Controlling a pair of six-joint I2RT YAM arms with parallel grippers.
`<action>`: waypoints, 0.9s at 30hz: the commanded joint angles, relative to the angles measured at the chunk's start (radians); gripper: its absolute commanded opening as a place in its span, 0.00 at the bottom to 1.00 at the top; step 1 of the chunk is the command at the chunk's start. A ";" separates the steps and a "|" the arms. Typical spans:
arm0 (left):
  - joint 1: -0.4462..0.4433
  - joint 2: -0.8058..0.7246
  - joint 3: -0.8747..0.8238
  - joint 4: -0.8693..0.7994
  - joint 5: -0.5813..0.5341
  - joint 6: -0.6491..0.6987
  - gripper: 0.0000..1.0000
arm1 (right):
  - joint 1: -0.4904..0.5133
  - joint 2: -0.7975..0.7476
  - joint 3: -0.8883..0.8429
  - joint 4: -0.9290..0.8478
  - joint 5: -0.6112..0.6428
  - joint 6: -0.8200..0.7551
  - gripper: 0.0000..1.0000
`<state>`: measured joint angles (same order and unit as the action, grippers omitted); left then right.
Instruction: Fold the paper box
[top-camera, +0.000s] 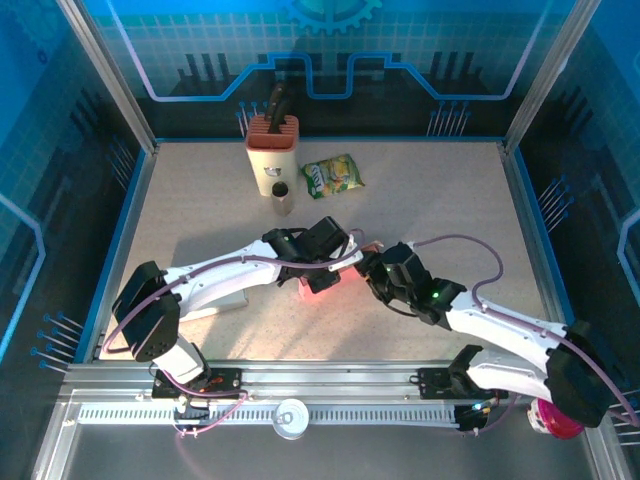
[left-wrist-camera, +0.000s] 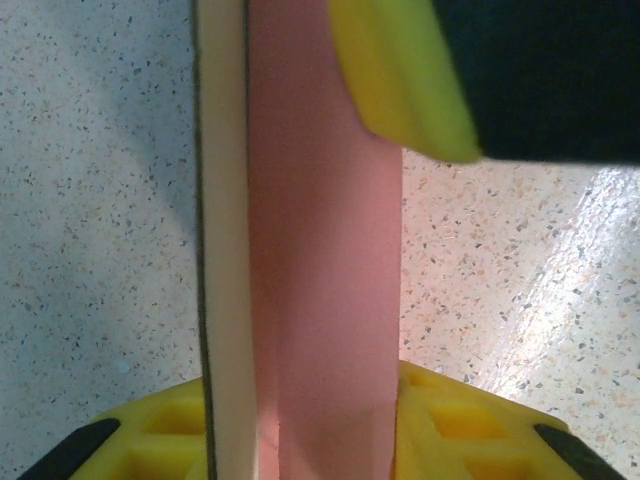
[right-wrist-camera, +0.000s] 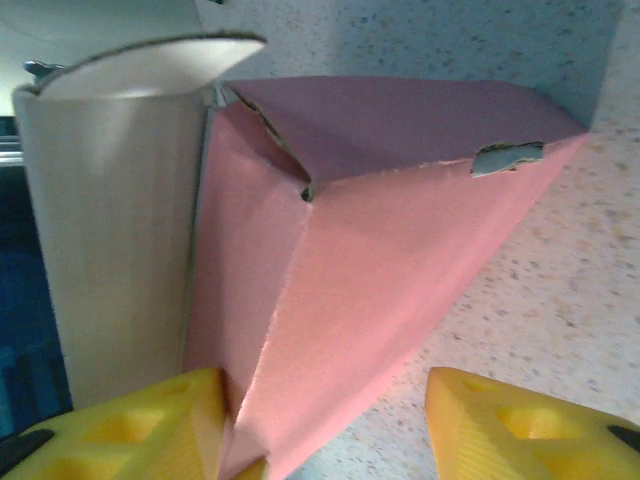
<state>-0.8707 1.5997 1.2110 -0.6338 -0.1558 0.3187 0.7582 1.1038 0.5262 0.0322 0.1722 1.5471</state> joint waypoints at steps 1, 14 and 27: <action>0.010 -0.025 -0.024 0.017 0.025 0.020 0.35 | -0.005 0.051 -0.039 0.035 -0.020 0.044 0.44; 0.024 -0.026 -0.039 0.035 0.035 0.041 0.32 | 0.004 -0.012 -0.010 -0.101 0.030 0.031 0.26; 0.035 -0.072 -0.056 -0.005 0.189 0.139 0.26 | -0.447 -0.346 0.115 -0.293 -0.394 -0.709 0.49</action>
<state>-0.8413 1.5574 1.1664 -0.6064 -0.0380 0.4179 0.4286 0.7719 0.5819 -0.1745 0.0086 1.1156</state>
